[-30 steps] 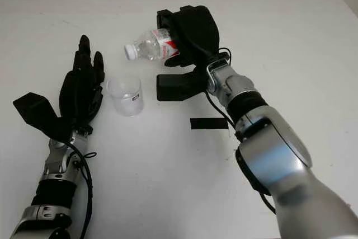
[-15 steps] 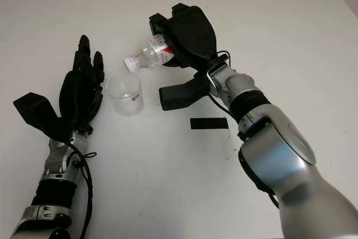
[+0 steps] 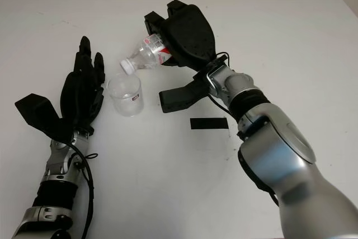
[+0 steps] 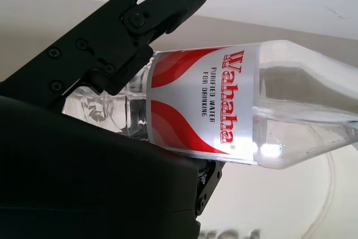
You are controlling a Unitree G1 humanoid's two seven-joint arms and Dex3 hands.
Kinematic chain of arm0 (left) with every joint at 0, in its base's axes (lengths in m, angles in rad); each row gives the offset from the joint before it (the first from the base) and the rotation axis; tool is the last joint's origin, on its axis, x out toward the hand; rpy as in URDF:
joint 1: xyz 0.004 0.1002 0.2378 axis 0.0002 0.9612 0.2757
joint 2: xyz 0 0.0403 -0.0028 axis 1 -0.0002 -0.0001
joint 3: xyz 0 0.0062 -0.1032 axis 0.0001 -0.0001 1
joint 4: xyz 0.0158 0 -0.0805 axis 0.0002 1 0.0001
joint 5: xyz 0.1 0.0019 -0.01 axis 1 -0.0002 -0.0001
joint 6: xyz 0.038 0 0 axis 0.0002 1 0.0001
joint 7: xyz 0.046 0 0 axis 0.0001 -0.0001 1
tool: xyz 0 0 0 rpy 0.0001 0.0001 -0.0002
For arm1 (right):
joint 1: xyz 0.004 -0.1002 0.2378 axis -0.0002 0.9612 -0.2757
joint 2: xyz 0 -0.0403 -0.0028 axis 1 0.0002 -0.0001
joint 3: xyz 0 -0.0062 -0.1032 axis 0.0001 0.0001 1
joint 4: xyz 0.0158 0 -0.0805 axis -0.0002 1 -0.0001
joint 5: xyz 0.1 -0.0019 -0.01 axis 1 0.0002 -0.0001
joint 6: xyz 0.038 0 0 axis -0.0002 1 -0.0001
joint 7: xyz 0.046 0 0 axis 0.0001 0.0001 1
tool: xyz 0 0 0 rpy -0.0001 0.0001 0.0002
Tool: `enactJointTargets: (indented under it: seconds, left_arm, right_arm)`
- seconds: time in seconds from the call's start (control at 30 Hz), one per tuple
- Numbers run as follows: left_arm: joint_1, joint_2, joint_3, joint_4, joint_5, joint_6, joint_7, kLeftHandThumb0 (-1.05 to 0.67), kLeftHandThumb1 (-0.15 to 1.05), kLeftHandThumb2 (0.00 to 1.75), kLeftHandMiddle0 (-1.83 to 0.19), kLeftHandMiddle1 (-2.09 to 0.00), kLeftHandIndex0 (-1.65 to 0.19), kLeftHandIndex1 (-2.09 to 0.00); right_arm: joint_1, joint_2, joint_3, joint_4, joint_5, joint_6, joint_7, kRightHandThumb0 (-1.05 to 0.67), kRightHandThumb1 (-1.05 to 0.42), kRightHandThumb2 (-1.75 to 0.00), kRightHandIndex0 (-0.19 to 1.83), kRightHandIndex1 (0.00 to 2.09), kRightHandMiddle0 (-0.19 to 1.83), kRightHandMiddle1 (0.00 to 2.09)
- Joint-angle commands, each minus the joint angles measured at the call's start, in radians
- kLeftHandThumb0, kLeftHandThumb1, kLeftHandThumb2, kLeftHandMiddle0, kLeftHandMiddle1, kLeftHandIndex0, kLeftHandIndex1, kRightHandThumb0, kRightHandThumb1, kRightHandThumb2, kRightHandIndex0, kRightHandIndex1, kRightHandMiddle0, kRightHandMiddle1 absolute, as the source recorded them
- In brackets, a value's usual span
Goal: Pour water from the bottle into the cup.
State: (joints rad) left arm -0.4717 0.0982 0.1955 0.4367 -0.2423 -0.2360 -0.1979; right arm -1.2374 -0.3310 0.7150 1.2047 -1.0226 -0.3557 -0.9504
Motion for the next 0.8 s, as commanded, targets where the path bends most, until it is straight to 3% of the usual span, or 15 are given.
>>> enactJointTargets:
  seconds: [0.0, 0.2, 0.3, 0.43, 0.7, 0.77]
  left_arm:
    - [0.013, -0.004, -0.001, -0.016, 0.002, -0.003, 0.003, -0.82, 1.05, 0.71, 0.19, -0.04, 0.19, -0.02]
    - [0.012, -0.003, -0.002, -0.008, 0.004, -0.013, 0.0, -0.83, 1.05, 0.72, 0.19, -0.05, 0.19, -0.02]
    - [0.013, -0.002, -0.002, -0.011, 0.004, -0.011, -0.001, -0.83, 1.05, 0.71, 0.19, -0.05, 0.19, -0.02]
    - [0.015, -0.001, -0.002, -0.016, 0.003, -0.006, -0.001, -0.83, 1.05, 0.71, 0.19, -0.05, 0.19, -0.02]
    - [0.012, 0.001, -0.001, -0.015, 0.004, -0.002, 0.003, -0.83, 1.05, 0.71, 0.19, -0.05, 0.19, -0.02]
    - [0.012, -0.001, -0.001, -0.017, 0.002, -0.001, 0.002, -0.83, 1.05, 0.71, 0.19, -0.05, 0.18, -0.02]
  right_arm:
    - [-0.043, 0.0, 0.011, 0.001, -0.011, 0.002, -0.028, -0.33, -0.98, -0.17, 1.33, 2.09, 0.81, 2.09]
    - [-0.056, 0.0, 0.045, 0.011, -0.047, 0.01, -0.085, -0.32, -0.96, -0.2, 1.36, 2.09, 0.88, 2.09]
    - [-0.066, -0.003, 0.077, 0.014, -0.085, 0.036, -0.12, -0.37, -0.95, -0.18, 1.29, 2.09, 0.69, 2.09]
    - [-0.077, -0.004, 0.112, 0.021, -0.125, 0.056, -0.155, -0.4, -0.98, -0.14, 1.25, 2.09, 0.66, 2.09]
    - [-0.074, 0.004, 0.106, 0.026, -0.104, 0.039, -0.159, -0.4, -1.03, -0.11, 1.23, 2.09, 0.73, 2.09]
    - [-0.058, 0.013, 0.055, 0.024, -0.033, -0.003, -0.114, -0.36, -1.02, -0.11, 1.31, 2.09, 0.9, 2.09]
